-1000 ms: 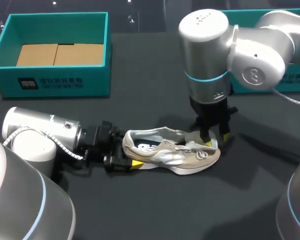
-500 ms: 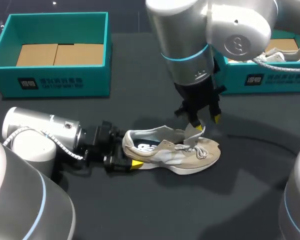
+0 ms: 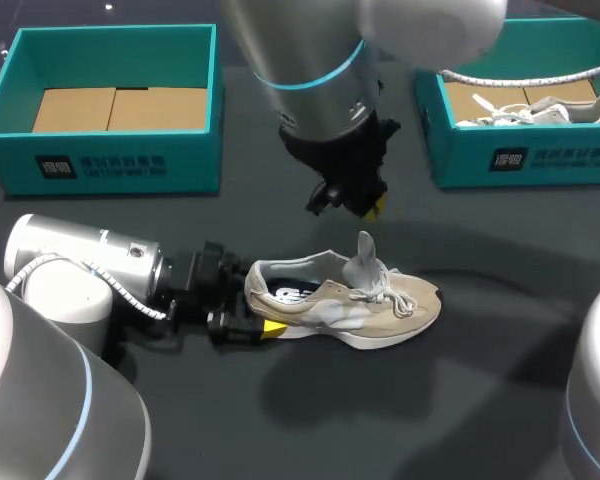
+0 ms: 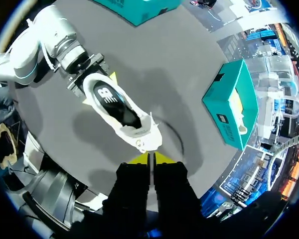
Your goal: Take the shoe out of the shoebox, open the shoe tongue, remove and reinsert the insole, then place the shoe into the shoebox
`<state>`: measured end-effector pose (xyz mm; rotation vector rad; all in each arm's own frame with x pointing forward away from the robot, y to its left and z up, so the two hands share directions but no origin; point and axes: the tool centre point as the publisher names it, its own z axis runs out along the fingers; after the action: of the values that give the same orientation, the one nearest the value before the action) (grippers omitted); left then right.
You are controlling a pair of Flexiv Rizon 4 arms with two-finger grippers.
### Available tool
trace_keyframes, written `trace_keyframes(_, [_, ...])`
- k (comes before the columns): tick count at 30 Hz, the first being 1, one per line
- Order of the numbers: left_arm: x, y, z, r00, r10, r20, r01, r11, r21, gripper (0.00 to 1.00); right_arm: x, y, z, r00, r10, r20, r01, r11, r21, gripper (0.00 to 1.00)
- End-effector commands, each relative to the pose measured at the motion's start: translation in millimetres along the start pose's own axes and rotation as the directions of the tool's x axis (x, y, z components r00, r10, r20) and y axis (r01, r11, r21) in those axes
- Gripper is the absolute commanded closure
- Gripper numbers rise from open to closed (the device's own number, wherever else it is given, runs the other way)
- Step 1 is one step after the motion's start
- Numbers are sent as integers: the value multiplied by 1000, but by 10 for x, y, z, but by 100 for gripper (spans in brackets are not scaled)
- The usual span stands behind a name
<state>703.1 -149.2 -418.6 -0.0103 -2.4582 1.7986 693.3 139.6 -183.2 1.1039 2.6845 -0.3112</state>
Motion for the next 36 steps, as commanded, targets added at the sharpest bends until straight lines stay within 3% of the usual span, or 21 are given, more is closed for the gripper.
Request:
trace_keyframes(1, [28,28,-16,1000,0,3,0,1000,0,100,154,134,-143,963,-269,-28,263,955,-135,100])
trace_keyframes(4, [28,28,-16,1000,0,3,0,1000,0,100,317,296,-189,869,-487,-86,456,856,-243,100])
trace_keyframes(19, [28,28,-16,1000,0,3,0,1000,0,100,332,331,-189,863,-492,-116,450,852,-267,100])
trace_keyframes(29, [28,28,-16,1000,0,3,0,1000,0,100,732,596,57,699,-712,-70,677,690,-256,100])
trace_keyframes(32, [28,28,-16,1000,0,3,0,1000,0,100,798,621,216,700,-708,-88,670,695,-259,100])
trace_keyframes(36, [28,28,-16,1000,0,3,0,1000,0,100,798,621,216,700,-708,-88,670,695,-259,100])
